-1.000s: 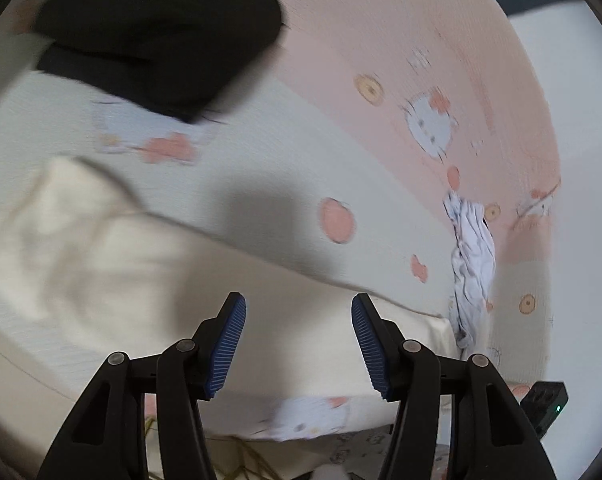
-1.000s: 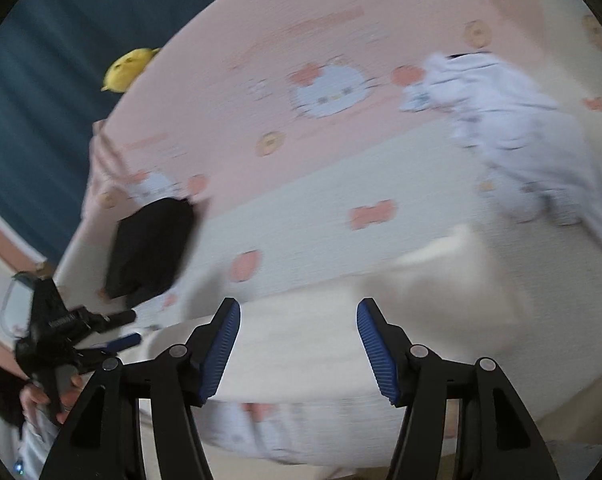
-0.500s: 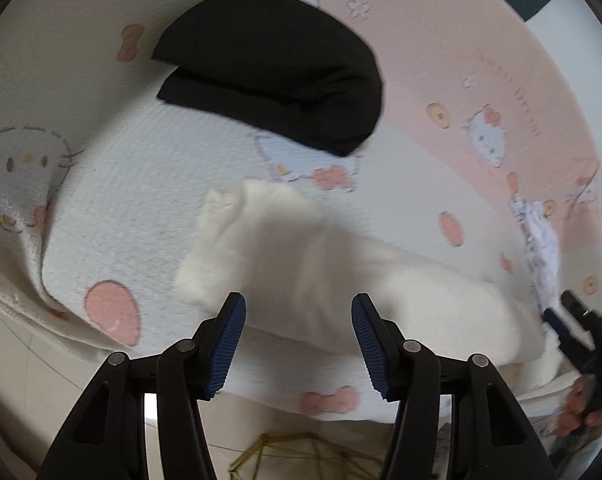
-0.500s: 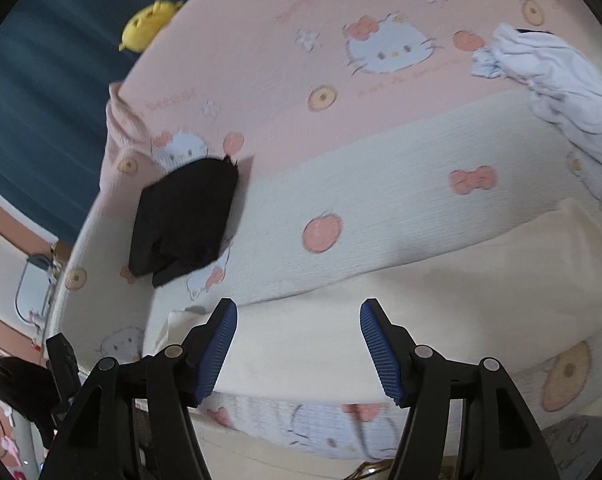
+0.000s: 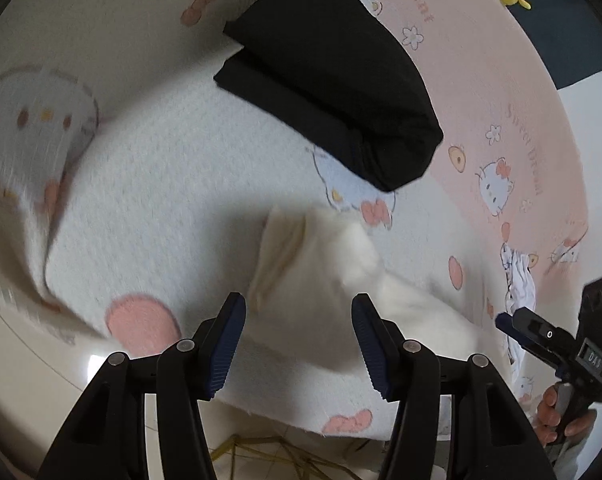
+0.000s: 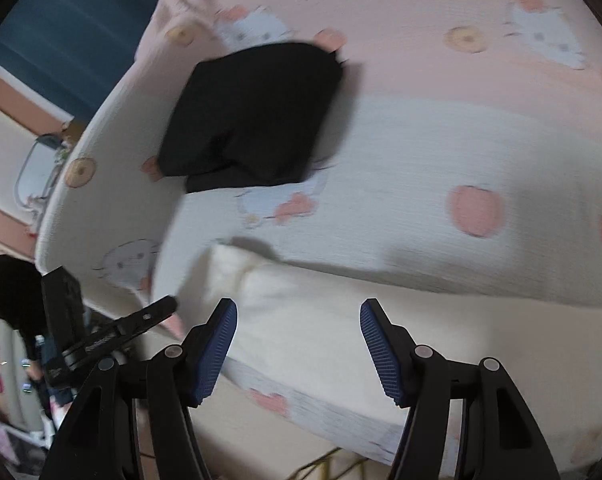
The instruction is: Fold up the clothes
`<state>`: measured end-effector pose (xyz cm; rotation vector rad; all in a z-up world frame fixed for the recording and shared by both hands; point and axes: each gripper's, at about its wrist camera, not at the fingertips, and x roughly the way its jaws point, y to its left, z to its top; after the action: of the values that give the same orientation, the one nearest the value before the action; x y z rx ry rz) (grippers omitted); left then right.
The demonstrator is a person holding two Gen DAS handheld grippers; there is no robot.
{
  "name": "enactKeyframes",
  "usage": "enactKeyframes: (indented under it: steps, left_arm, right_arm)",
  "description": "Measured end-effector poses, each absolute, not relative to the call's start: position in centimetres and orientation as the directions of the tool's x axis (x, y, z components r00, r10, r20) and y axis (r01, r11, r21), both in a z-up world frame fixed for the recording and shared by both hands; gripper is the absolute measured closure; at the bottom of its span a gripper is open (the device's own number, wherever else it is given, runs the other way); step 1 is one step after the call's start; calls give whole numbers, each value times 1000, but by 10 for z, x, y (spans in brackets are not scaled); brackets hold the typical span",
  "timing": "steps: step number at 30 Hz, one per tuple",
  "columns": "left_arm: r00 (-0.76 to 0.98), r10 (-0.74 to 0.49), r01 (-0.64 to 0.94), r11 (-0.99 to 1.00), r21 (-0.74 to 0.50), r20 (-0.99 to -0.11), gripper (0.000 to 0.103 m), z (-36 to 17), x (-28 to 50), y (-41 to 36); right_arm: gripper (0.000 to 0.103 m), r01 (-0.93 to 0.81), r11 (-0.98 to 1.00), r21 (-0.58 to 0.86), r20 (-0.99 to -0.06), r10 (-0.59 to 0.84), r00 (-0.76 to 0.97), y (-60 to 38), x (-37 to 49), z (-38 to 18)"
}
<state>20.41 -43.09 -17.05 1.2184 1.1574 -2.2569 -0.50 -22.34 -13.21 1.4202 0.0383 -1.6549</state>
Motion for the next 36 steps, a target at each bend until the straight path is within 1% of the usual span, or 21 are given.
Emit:
enactKeyframes:
  steps: [1, 3, 4, 7, 9, 12, 16, 19, 24, 28, 31, 32, 34, 35, 36]
  left_arm:
    - [-585, 93, 598, -622, -506, -806, 51, -169, 202, -436]
    - [-637, 141, 545, -613, -572, -758, 51, -168, 197, -444]
    - [-661, 164, 517, -608, -603, -732, 51, -168, 195, -447]
    - [-643, 188, 504, -626, -595, -743, 51, -173, 181, -450]
    - [-628, 193, 513, -626, -587, -754, 51, -179, 176, -450]
    - [-615, 222, 533, -590, -607, -756, 51, -191, 172, -451]
    - [-609, 212, 563, -564, -604, -765, 51, -198, 177, -453]
    - [-610, 203, 573, -555, -604, -766, 51, -201, 180, -453]
    - [-549, 131, 612, -609, -504, -826, 51, -201, 177, -445]
    - [-540, 89, 620, -630, -467, -837, 51, -197, 183, -433]
    - [-540, 87, 644, -598, -477, -837, 51, -198, 191, -430]
    - [-553, 97, 653, -568, -502, -828, 51, -199, 197, -431]
    - [-569, 107, 664, -525, -533, -815, 52, -200, 206, -432]
    - [-577, 108, 667, -509, -544, -809, 52, -200, 210, -432]
    - [-584, 106, 672, -493, -552, -805, 53, -201, 214, -431]
  right_arm:
    - [40, 631, -555, 542, -778, -616, 126, -232, -7, -135]
    - [40, 613, -534, 583, -760, -625, 179, -248, -12, -140]
    - [40, 611, -541, 578, -768, -615, 181, -255, -13, -143]
    - [40, 632, -551, 546, -789, -592, 166, -277, -14, -149]
    - [40, 674, -513, 532, -790, -587, 176, -292, -11, -149]
    - [40, 769, -457, 448, -827, -539, 161, -315, 0, -149]
    - [40, 835, -379, 399, -853, -488, 186, -338, 12, -154]
    - [40, 847, -342, 408, -857, -463, 226, -354, 16, -164]
    - [40, 860, -272, 432, -842, -464, 276, -375, 22, -174]
    - [40, 893, -212, 396, -863, -418, 283, -394, 27, -184]
    - [40, 918, -138, 373, -881, -364, 303, -410, 38, -194]
    - [40, 926, -110, 362, -888, -343, 307, -415, 43, -198]
    - [40, 954, -82, 289, -915, -317, 250, -424, 53, -204]
    - [41, 956, -76, 283, -917, -314, 246, -426, 56, -205]
    - [51, 958, -70, 277, -919, -311, 243, -428, 60, -206]
